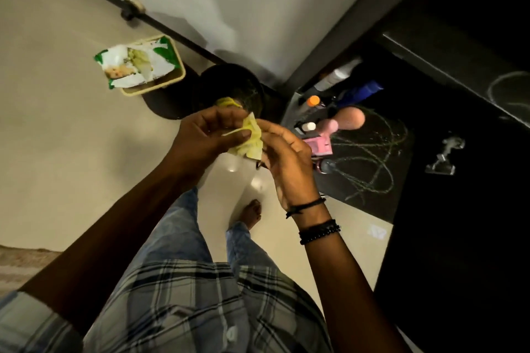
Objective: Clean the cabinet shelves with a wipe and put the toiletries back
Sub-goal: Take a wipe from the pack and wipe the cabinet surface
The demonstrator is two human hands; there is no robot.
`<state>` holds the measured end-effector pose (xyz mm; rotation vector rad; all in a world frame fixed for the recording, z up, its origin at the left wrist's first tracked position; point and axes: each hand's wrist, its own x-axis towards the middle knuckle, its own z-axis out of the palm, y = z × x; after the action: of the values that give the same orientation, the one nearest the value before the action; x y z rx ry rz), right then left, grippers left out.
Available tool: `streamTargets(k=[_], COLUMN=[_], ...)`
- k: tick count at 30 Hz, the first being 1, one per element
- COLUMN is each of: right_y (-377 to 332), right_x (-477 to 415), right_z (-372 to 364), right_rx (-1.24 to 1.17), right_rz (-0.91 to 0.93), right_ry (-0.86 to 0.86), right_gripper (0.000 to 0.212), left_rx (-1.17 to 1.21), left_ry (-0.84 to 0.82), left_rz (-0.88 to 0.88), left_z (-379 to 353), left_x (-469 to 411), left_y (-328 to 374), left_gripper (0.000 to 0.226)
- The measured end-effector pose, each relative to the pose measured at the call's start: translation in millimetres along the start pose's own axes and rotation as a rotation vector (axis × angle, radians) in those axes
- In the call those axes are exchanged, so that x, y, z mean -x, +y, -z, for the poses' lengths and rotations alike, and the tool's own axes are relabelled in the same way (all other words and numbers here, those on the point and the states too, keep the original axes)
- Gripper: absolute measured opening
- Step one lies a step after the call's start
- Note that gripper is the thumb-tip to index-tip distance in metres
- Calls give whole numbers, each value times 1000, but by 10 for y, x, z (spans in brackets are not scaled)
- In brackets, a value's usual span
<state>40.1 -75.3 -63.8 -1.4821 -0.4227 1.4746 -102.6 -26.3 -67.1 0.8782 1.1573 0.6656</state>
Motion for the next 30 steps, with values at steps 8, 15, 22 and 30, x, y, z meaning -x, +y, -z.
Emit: streamTargets(k=[8,15,22,30], right_y=[-84,213,518,480], right_x=[298,268,233,-148], right_z=[799,1868,2272,2286], right_rx=[115,337,902,1174], right_rz=[197,349,214,226], right_ry=[198,687,567,499], right_gripper=[26,28,27,35], left_rx=[-129,-355,-595,-937], left_ry=[-167,-252,-235,-257], left_rz=[-45,-155,-287,-695], left_z=[-890,-1490,-1725,-1812], left_x=[96,235,300,207], left_y=[-63,-211,-304,55], left_gripper=[28,27,32,34])
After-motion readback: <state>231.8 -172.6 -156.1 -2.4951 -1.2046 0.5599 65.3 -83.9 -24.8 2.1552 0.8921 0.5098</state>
